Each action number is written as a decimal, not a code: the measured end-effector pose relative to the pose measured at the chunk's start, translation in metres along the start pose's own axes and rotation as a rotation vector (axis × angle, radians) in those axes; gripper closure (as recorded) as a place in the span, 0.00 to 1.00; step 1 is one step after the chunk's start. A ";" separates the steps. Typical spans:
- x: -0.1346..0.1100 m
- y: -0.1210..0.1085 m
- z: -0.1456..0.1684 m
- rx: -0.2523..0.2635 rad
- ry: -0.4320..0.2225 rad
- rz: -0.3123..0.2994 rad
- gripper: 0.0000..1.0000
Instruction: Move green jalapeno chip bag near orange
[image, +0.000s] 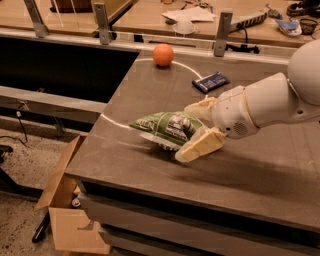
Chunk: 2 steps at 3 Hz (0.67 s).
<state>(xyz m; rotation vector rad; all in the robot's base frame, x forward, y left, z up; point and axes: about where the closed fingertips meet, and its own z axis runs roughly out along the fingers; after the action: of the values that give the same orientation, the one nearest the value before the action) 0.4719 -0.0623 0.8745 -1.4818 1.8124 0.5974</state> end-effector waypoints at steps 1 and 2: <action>-0.008 -0.007 0.007 -0.018 -0.015 -0.020 0.57; -0.021 -0.021 0.003 0.021 -0.055 -0.021 0.81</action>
Offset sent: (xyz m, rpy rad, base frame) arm 0.0419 0.0077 0.0298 0.0906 -0.0790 -0.0375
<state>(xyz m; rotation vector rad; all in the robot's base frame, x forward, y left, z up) 0.4949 -0.0516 0.8902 -1.4544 1.7539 0.6013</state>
